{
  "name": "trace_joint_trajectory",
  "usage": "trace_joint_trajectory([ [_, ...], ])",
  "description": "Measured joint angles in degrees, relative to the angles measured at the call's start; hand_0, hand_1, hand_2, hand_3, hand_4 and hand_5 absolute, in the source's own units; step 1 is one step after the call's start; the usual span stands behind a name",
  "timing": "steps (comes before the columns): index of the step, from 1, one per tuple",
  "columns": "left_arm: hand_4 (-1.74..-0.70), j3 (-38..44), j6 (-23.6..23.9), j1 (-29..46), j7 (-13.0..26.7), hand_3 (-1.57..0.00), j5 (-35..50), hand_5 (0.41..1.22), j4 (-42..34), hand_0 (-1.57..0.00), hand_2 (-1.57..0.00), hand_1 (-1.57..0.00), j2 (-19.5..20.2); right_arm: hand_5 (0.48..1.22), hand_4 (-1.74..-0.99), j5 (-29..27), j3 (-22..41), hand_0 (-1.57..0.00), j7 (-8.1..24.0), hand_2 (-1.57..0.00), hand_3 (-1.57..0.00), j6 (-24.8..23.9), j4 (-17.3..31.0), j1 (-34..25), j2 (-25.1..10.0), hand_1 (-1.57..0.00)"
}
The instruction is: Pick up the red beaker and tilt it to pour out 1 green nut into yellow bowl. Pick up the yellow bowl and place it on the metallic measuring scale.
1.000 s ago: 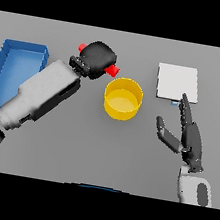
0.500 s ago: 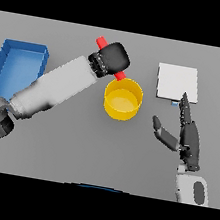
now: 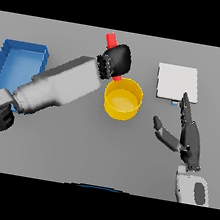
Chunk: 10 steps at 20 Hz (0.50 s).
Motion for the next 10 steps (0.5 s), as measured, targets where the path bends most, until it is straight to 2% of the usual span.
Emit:
trace_joint_trajectory([
  [2,-1.73,-2.05,0.93,-0.80,-0.72,-1.57,-1.49,1.221,0.11,-1.57,-1.57,-1.57,-0.03,0.579,-1.136,0.45,0.13,0.00,-1.19,0.00,0.00,0.00,0.48,0.30,-0.18,0.00],
  [4,-1.73,-4.01,1.51,-1.79,-0.53,-1.57,-3.03,1.221,0.81,-1.57,-1.57,-1.57,-0.87,0.579,-1.133,-0.80,-0.58,0.00,-0.56,0.00,0.00,0.34,0.68,-0.26,-0.24,0.00],
  [6,-1.73,-5.43,2.35,-3.68,-0.48,-1.57,-4.36,1.221,1.85,-1.57,-1.57,-1.57,-1.64,0.575,-1.128,-0.55,-0.55,0.00,-1.83,0.00,0.00,0.16,0.26,0.48,-0.34,0.00],
  [10,-1.73,-7.11,2.07,-11.26,-3.95,-1.57,-5.80,1.221,3.36,-1.57,-1.57,-1.57,-1.60,0.565,-1.138,-0.23,-0.44,0.00,-1.04,0.00,0.00,-0.27,0.47,-0.10,0.05,0.00],
])
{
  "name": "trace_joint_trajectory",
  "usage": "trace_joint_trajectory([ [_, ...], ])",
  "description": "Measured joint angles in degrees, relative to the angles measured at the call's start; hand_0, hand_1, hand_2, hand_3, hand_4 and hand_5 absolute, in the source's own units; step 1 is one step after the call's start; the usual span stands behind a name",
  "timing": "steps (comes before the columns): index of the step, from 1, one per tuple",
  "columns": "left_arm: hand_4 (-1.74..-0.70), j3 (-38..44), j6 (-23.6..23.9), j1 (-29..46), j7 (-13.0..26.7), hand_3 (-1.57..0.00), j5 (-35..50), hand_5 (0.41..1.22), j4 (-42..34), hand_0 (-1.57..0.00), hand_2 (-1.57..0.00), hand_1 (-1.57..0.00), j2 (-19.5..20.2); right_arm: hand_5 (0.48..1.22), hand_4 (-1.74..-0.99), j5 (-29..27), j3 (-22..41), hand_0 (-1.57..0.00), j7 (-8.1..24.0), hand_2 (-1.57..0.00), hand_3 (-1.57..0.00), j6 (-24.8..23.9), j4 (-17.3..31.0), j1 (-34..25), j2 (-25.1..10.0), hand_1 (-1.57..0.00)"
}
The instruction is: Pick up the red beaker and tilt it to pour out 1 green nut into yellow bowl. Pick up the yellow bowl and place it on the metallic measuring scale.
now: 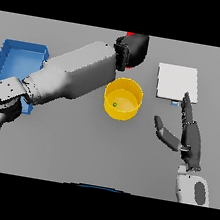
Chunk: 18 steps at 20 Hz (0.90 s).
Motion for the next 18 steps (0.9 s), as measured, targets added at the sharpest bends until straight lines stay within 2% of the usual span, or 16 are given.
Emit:
trace_joint_trajectory([
  [3,-1.72,2.18,0.90,-6.35,-0.95,-1.57,1.10,1.221,3.83,-1.57,-1.57,-1.57,1.93,0.554,-1.130,1.23,0.37,0.00,0.16,0.00,0.00,-0.40,-0.33,-0.01,-0.41,0.00],
  [5,-1.72,5.25,3.16,-9.28,-0.69,-1.57,3.14,1.221,7.35,-1.57,-1.57,-1.57,4.12,0.554,-1.128,0.30,0.53,0.00,-1.25,0.00,0.00,0.49,-0.28,0.31,-0.26,0.00],
  [8,-1.73,12.30,2.78,-13.41,2.80,-1.57,8.72,1.221,14.23,-1.57,-1.57,-1.57,6.06,0.563,-1.104,-1.00,0.67,0.00,-1.16,0.00,0.00,1.39,-0.29,0.04,0.23,0.00],
  [11,-1.73,24.67,0.27,-15.34,6.54,-1.51,20.61,1.221,21.92,-1.57,-1.57,-1.57,9.97,0.578,-1.105,-0.63,0.93,0.00,-2.19,0.00,0.00,2.00,0.11,-0.08,-0.62,0.00],
  [13,-1.74,32.74,-0.02,-14.13,8.12,-1.52,29.31,1.221,26.16,-1.57,-1.57,-1.57,13.77,0.582,-1.116,-1.24,0.45,0.00,-0.64,0.00,0.00,1.98,0.84,-1.57,-0.66,0.00],
  [15,-1.74,39.01,1.15,-11.93,8.00,-1.54,36.69,1.221,29.04,-1.57,-1.57,-1.57,17.18,0.595,-1.118,-0.94,0.71,0.00,-1.75,0.00,0.00,2.07,1.42,-1.69,-0.69,0.00],
  [18,-1.74,45.71,5.07,-7.03,10.19,-1.55,45.51,1.221,31.96,-1.57,-1.57,-1.57,21.00,0.614,-1.132,0.02,0.91,0.00,-2.01,0.00,0.00,1.78,2.19,-2.09,-1.10,0.00],
])
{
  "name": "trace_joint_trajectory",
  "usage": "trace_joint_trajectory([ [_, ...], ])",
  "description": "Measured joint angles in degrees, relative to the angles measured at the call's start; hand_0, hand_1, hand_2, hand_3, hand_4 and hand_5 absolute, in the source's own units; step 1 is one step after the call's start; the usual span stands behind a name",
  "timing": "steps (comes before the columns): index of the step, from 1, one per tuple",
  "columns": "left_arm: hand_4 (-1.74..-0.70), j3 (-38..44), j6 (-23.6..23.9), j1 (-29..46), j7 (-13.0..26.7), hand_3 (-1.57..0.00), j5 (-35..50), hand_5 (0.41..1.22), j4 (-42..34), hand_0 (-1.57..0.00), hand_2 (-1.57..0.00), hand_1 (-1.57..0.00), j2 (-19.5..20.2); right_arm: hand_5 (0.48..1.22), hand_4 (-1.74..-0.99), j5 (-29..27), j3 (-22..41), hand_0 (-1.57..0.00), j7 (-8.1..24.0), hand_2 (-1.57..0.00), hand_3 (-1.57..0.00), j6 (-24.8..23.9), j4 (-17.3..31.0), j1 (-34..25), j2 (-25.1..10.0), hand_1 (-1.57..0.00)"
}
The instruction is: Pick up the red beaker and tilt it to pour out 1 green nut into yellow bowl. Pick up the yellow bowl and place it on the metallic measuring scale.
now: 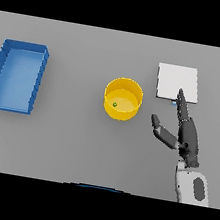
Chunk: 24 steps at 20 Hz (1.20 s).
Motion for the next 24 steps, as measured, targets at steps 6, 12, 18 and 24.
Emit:
trace_joint_trajectory([
  [6,-1.74,6.68,11.77,11.48,8.34,-1.57,12.03,1.221,2.02,-1.57,-1.57,-1.57,0.80,0.648,-1.138,-0.18,0.19,0.00,-0.33,0.00,0.00,1.32,-0.19,0.01,-1.26,0.00],
  [12,-1.74,11.09,17.83,22.49,9.05,-1.57,21.27,1.221,0.23,-1.57,-1.57,-1.57,-0.38,0.676,-1.151,-1.06,-0.16,0.00,-0.74,0.00,0.00,1.94,0.30,-0.30,-1.54,0.00],
  [18,-1.74,10.88,21.61,36.39,10.49,-1.57,28.48,1.050,-12.84,-1.57,-1.57,-1.57,-0.86,0.675,-1.167,-0.29,0.53,0.00,-1.55,0.00,0.00,1.99,-0.62,1.08,-1.69,0.00],
  [24,-1.23,7.33,21.05,51.48,23.93,-1.05,30.85,0.737,-41.69,-1.17,-1.02,-1.07,3.81,0.670,-1.151,-1.07,-0.17,0.00,-0.33,0.00,0.00,1.74,-0.36,0.40,-1.63,0.00],
])
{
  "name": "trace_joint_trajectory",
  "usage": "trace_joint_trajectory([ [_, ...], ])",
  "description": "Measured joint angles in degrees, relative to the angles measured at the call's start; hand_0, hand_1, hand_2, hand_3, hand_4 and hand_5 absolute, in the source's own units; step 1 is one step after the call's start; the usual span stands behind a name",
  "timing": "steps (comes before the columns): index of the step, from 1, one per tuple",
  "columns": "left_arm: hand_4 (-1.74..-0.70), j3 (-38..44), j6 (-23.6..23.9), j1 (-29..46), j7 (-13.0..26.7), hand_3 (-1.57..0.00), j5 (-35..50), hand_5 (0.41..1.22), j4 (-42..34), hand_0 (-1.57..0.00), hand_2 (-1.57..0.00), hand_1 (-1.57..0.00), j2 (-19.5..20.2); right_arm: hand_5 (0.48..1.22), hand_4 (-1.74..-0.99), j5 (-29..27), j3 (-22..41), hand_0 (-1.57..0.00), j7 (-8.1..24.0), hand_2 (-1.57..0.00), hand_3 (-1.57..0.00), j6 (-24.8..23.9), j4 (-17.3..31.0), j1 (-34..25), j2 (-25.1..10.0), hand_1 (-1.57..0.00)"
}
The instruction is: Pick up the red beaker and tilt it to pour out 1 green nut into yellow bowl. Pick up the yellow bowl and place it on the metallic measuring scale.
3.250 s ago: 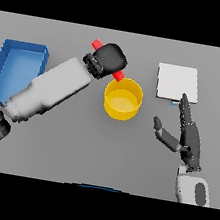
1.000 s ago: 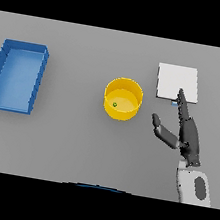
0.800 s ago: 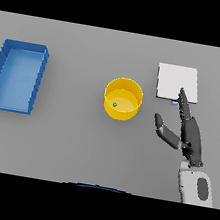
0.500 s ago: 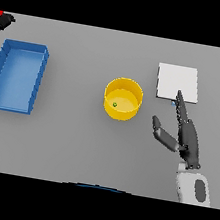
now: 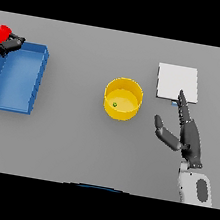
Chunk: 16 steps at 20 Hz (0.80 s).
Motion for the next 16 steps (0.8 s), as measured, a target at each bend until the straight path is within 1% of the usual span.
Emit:
trace_joint_trajectory([
  [1,-1.13,-0.20,-1.73,2.52,0.95,-0.84,1.46,0.705,-5.03,-0.94,-0.82,-0.86,1.31,0.670,-1.149,0.49,0.62,0.00,-0.24,0.00,0.00,-0.35,-0.10,0.41,0.77,0.00],
  [2,-1.05,0.29,-4.03,4.58,1.12,-0.67,3.72,0.683,-8.84,-0.75,-0.65,-0.69,2.49,0.671,-1.150,0.56,0.63,0.00,-0.64,0.00,0.00,-0.28,-0.52,0.88,0.48,0.00],
  [3,-0.98,0.92,-5.73,5.60,2.32,-0.54,5.89,0.664,-11.01,-0.60,-0.52,-0.55,2.95,0.670,-1.153,0.38,0.58,0.00,-0.90,0.00,0.00,-0.08,-0.61,0.63,0.31,0.00],
  [4,-0.92,0.26,-6.91,6.71,3.75,-0.43,5.72,0.651,-12.35,-0.48,-0.42,-0.44,4.21,0.670,-1.155,0.18,0.26,0.00,-1.56,0.00,0.00,0.07,-0.33,1.18,-0.06,0.00],
  [5,-0.88,-1.08,-7.93,7.00,5.47,-0.34,5.05,0.644,-13.76,-0.38,-0.33,-0.35,4.71,0.669,-1.155,0.48,0.71,0.00,-1.42,0.00,0.00,-0.18,-0.78,1.29,0.45,0.00],
  [6,-0.84,-1.63,-8.64,6.94,6.56,-0.28,4.59,0.632,-13.82,-0.31,-0.27,-0.28,5.25,0.670,-1.155,0.27,0.03,0.00,-0.57,0.00,0.00,-0.37,-0.44,0.68,-0.08,0.00],
  [8,-0.81,-3.01,-9.17,6.83,9.27,-0.18,3.29,0.627,-14.56,-0.20,-0.17,-0.18,5.98,0.665,-1.157,1.28,0.45,0.00,-0.50,0.00,0.00,-0.66,0.08,0.65,-0.06,0.00],
  [9,-0.80,-3.65,-8.93,6.59,9.37,-0.14,2.21,0.627,-13.53,-0.16,-0.14,-0.14,5.72,0.665,-1.158,1.76,0.56,0.00,-0.59,0.00,0.00,-0.98,0.15,0.55,-0.05,0.00],
  [12,-0.78,-3.63,-7.16,5.99,7.16,-0.07,0.98,0.631,-13.29,-0.08,-0.07,-0.07,5.51,0.644,-1.144,2.70,1.36,0.00,0.11,0.00,0.00,-1.27,0.18,0.08,0.50,0.00],
  [13,-0.78,-3.68,-6.81,6.19,6.16,-0.06,0.89,0.633,-13.73,-0.06,-0.06,-0.06,5.44,0.631,-1.131,3.53,1.40,0.00,2.08,0.00,0.00,-1.98,0.45,-0.76,0.59,0.00],
  [14,-0.78,-3.24,-6.22,6.56,4.97,-0.05,1.23,0.635,-14.33,-0.05,-0.04,-0.05,5.40,0.638,-1.115,5.81,1.86,0.00,3.93,0.00,0.00,-2.91,0.36,-0.91,-0.12,0.00],
  [15,-0.78,-2.87,-5.65,7.22,4.14,-0.04,1.70,0.644,-15.28,-0.04,-0.03,-0.04,5.39,0.649,-1.087,6.44,2.43,0.00,3.58,0.00,0.00,-2.15,-0.23,-1.22,-0.98,0.00],
  [16,-0.79,-2.46,-5.15,7.14,3.78,-0.03,2.25,0.652,-15.30,-0.03,-0.03,-0.03,4.73,0.662,-1.080,6.44,2.72,0.00,2.79,0.00,0.00,-0.60,-0.12,-2.57,-2.35,0.00],
])
